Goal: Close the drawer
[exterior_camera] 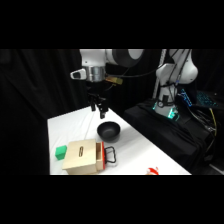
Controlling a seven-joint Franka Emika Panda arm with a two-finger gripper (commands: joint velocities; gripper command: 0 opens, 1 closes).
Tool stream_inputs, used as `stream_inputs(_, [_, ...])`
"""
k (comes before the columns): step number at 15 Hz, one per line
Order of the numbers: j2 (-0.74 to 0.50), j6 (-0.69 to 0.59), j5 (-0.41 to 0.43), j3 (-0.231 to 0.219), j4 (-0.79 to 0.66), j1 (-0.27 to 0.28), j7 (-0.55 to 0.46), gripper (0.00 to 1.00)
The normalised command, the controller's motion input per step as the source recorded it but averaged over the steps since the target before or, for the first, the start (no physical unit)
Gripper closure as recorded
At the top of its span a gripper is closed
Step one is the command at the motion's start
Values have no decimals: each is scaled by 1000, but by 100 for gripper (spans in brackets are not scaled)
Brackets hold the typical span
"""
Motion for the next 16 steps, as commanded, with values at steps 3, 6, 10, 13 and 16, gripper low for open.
stream_inputs(3, [-49,72,-66,14,-80,10,146,0])
stream_inputs(6, [-148,227,-162,22,-258,58,347,0])
stream_inputs(10, [-162,274,-172,46,-337,93,400,0])
stream_inputs(13, [-129,319,-185,52,-320,108,419,0])
stream_inputs(16, [-44,448,-217,21,-263,91,417,0])
